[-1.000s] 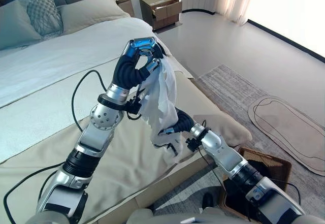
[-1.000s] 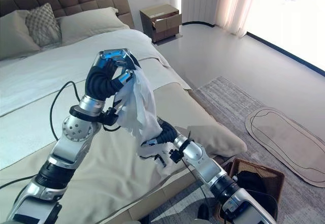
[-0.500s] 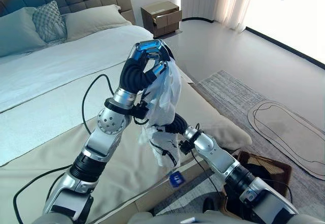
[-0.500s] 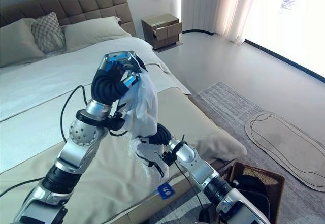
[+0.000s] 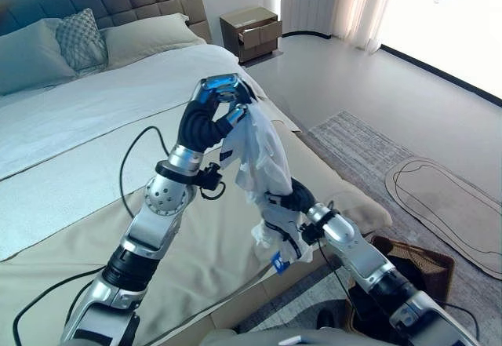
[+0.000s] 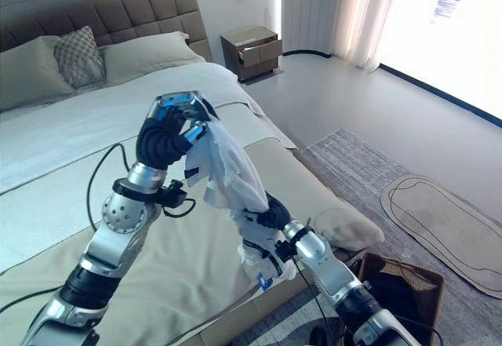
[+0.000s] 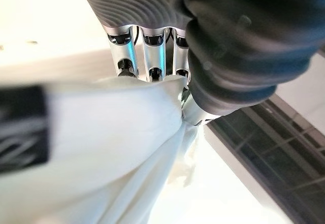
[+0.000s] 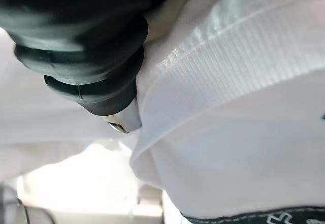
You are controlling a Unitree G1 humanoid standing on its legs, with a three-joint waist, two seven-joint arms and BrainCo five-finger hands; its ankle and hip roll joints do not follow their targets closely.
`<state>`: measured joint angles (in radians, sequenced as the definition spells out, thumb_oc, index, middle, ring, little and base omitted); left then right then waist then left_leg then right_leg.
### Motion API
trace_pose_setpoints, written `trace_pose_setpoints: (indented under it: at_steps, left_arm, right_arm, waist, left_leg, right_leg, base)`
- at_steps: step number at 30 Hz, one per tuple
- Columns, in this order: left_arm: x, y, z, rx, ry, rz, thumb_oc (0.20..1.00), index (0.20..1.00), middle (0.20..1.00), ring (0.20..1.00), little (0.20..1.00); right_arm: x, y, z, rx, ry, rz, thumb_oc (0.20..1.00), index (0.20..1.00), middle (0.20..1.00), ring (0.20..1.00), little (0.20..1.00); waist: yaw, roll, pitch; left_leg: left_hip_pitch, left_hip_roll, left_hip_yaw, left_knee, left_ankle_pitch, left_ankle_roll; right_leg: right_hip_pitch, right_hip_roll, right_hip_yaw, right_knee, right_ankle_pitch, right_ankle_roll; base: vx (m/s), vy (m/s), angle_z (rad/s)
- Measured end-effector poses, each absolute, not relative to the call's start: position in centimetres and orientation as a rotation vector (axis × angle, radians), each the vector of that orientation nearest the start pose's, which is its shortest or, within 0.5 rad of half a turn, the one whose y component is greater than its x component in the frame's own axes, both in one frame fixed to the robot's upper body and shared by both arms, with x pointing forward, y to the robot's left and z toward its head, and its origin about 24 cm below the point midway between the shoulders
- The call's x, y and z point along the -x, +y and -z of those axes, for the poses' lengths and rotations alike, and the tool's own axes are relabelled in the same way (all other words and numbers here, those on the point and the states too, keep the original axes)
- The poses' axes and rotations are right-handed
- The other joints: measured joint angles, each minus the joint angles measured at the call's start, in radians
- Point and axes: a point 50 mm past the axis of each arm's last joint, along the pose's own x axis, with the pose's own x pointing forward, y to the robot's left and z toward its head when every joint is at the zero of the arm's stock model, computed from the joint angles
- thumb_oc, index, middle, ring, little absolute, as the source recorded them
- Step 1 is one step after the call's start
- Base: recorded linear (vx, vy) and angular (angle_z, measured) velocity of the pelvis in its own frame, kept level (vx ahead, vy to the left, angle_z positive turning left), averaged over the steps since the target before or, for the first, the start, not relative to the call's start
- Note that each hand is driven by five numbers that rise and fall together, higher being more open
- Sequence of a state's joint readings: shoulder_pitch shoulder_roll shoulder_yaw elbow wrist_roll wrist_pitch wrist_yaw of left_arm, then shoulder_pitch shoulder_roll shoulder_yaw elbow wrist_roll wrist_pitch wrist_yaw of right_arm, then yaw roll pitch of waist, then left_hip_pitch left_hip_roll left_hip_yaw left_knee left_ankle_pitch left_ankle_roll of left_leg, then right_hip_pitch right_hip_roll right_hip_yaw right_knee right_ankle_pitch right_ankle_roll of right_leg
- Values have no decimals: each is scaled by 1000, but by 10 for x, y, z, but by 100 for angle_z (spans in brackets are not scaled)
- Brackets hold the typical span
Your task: Pick up clothes into the bucket
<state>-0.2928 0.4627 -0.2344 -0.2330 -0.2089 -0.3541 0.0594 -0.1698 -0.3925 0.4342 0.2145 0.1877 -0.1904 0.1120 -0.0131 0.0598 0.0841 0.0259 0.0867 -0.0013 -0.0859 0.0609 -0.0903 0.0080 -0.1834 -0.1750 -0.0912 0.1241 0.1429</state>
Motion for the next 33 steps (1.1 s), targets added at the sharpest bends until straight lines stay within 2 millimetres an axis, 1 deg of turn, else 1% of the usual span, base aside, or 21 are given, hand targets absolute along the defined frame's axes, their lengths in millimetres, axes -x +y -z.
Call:
trace_pose_setpoints:
  at_steps: [3,4,6,7,8,9,10,11,12,14,15,17,18,19,20,23,25,27,30,32,33]
  left_arm:
    - [-257,147,-171,-171,-706,296,200,200,200,200,200]
    - [-255,150,-158,-153,-652,275,200,200,200,200,200]
    - [-251,153,-141,-135,-582,266,200,200,200,200,200]
    - [-249,152,-134,-121,-553,265,278,278,278,278,278]
    - [-249,152,-129,-111,-534,264,332,332,332,332,332]
    - [-248,152,-119,-95,-493,257,420,420,420,420,420]
    - [-248,152,-114,-85,-472,253,460,460,460,460,460]
    - [-248,153,-108,-74,-442,245,934,934,934,934,934]
    - [-248,154,-106,-69,-433,242,1000,1000,1000,1000,1000]
    - [-252,155,-95,-55,-385,229,1000,1000,1000,1000,1000]
    - [-253,158,-84,-35,-334,211,1000,1000,1000,1000,1000]
    - [-254,162,-76,-37,-297,203,1000,1000,1000,1000,1000]
    - [-255,164,-68,-42,-257,204,1000,1000,1000,1000,1000]
    - [-255,164,-59,-48,-212,214,1000,1000,1000,1000,1000]
    - [-255,164,-55,-51,-194,219,1000,1000,1000,1000,1000]
    - [-251,160,-27,-70,-57,279,1000,1000,1000,1000,1000]
    - [-247,156,-15,-76,7,312,1000,1000,1000,1000,1000]
    - [-244,156,-9,-79,31,329,1000,1000,1000,1000,1000]
    - [-232,159,18,-95,158,336,1000,1000,1000,1000,1000]
    - [-226,158,23,-92,184,346,1000,1000,1000,1000,1000]
    - [-220,157,28,-89,204,357,1000,1000,1000,1000,1000]
  right_arm:
    - [-259,-152,-29,236,-2,-413,200,200,200,200,200]
    - [-255,-167,-30,218,-12,-343,200,200,200,200,200]
    - [-254,-179,-32,213,-21,-284,200,200,200,200,200]
    - [-253,-185,-34,210,-27,-256,200,200,200,200,200]
    - [-252,-188,-35,207,-33,-240,200,200,200,200,200]
    - [-252,-193,-36,204,-46,-209,200,200,200,200,200]
    - [-252,-194,-37,204,-47,-197,200,200,200,200,200]
    - [-251,-198,-37,194,-49,-169,200,200,200,200,200]
    - [-251,-200,-37,189,-50,-154,200,200,200,200,200]
    - [-248,-215,-38,154,-51,-69,200,200,200,200,200]
    - [-247,-229,-39,121,-53,12,200,200,200,200,200]
    - [-246,-239,-42,100,-60,70,200,200,200,200,200]
    - [-245,-245,-44,91,-67,103,200,200,200,200,200]
    - [-245,-248,-44,78,-70,121,200,200,200,200,200]
    - [-245,-249,-44,74,-70,125,200,200,200,200,200]
    - [-245,-251,-44,54,-70,148,200,200,200,200,200]
    - [-245,-251,-44,44,-71,153,200,200,200,200,200]
    - [-246,-252,-46,40,-76,160,200,200,200,200,200]
    - [-253,-258,-51,8,-93,202,200,200,200,200,200]
    - [-255,-263,-53,4,-100,235,200,200,200,200,200]
    - [-255,-271,-55,24,-101,260,200,200,200,200,200]
  waist:
    - [-3,-1,0]
    - [2,0,0]
    - [-1,-2,0]
    - [-2,-5,1]
    - [-7,-4,1]
    - [-7,-5,2]
    - [-10,-6,2]
    - [-23,-8,3]
    - [-27,-10,4]
    - [-37,-11,5]
    - [-36,-11,5]
    - [-41,-12,6]
    - [-49,-13,6]
    - [-55,-13,6]
    - [-58,-14,7]
    - [-74,-14,8]
    - [-82,-15,12]
    - [-88,-14,15]
    - [-90,-9,26]
    - [-94,-7,42]
    - [-94,-2,56]
  left_leg:
    - [4,2,2,-1,-3,2]
    - [5,4,10,-1,-4,1]
    - [5,8,30,-1,-7,-4]
    - [5,9,36,-1,-8,-4]
    - [7,11,42,-1,-8,-5]
    - [15,12,54,-2,-11,-8]
    - [17,12,55,-2,-13,-7]
    - [16,13,56,-2,-14,-7]
    - [15,13,57,-2,-14,-7]
    - [16,13,63,-2,-14,-6]
    - [16,14,72,-2,-15,-6]
    - [16,14,79,-2,-15,-6]
    - [18,14,84,-2,-15,-6]
    - [19,14,86,-2,-15,-5]
    - [19,14,87,-2,-15,-5]
    - [18,13,111,-2,-16,-3]
    - [18,15,111,-2,-17,-2]
    - [19,14,128,-2,-18,-1]
    - [18,13,162,-2,-23,1]
    - [17,11,165,-2,-23,1]
    - [17,11,166,-2,-23,1]
  right_leg:
    - [3,2,1,0,-5,0]
    - [2,2,4,-3,-7,0]
    - [-13,8,26,-3,-10,2]
    - [-17,9,30,-2,-8,6]
    - [-16,9,33,-2,-8,6]
    - [-17,11,45,-3,-8,6]
    - [-18,12,50,-3,-8,6]
    - [-19,12,52,-4,-8,6]
    - [-21,13,52,-4,-8,6]
    - [-24,14,58,-4,-8,6]
    - [-25,14,61,-4,-8,6]
    - [-30,16,68,-4,-7,7]
    - [-31,16,74,-4,-7,7]
    - [-34,16,79,-4,-7,7]
    - [-37,17,83,-4,-6,8]
    - [-53,20,108,-4,-3,10]
    - [-53,20,109,-4,-3,10]
    - [-59,21,115,-4,-3,12]
    - [-81,21,145,-4,2,20]
    - [-84,20,150,-4,4,20]
    - [-85,19,152,-4,5,22]
  base:
    - [-12,2,-3]
    - [36,1,-8]
    - [18,0,-26]
    - [4,-1,-26]
    - [4,-2,-20]
    - [1,-1,-19]
    - [2,-6,-19]
    - [4,-4,-8]
    - [-6,-12,-7]
    - [-17,-10,-8]
    - [-16,-5,-7]
    - [-10,-1,-11]
    - [-21,2,-14]
    - [-31,2,-15]
    - [-36,3,-18]
    - [-16,5,-22]
    - [-20,9,-6]
    - [-34,11,-14]
    - [-25,2,-28]
    - [-31,0,-10]
    - [0,0,0]
